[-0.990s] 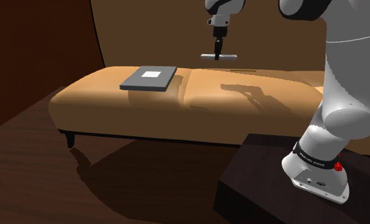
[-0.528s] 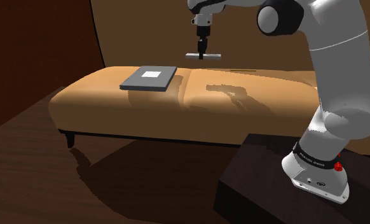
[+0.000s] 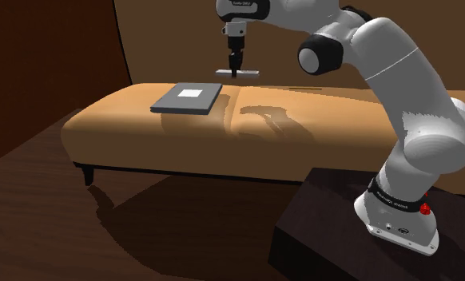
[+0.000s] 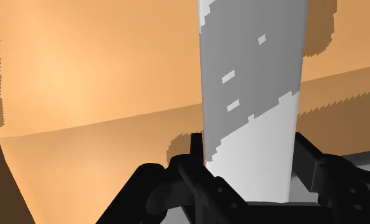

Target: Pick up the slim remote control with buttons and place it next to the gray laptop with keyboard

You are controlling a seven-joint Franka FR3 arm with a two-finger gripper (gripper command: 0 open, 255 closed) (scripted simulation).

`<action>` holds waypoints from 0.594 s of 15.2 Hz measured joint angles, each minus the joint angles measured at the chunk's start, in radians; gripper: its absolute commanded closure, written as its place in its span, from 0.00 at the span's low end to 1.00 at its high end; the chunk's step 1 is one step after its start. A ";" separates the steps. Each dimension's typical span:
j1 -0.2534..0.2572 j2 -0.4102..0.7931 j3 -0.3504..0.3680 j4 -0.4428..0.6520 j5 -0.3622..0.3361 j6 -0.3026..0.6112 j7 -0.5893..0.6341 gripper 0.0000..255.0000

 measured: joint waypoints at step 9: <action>0.041 -0.024 -0.005 -0.173 0.000 0.139 -0.024 1.00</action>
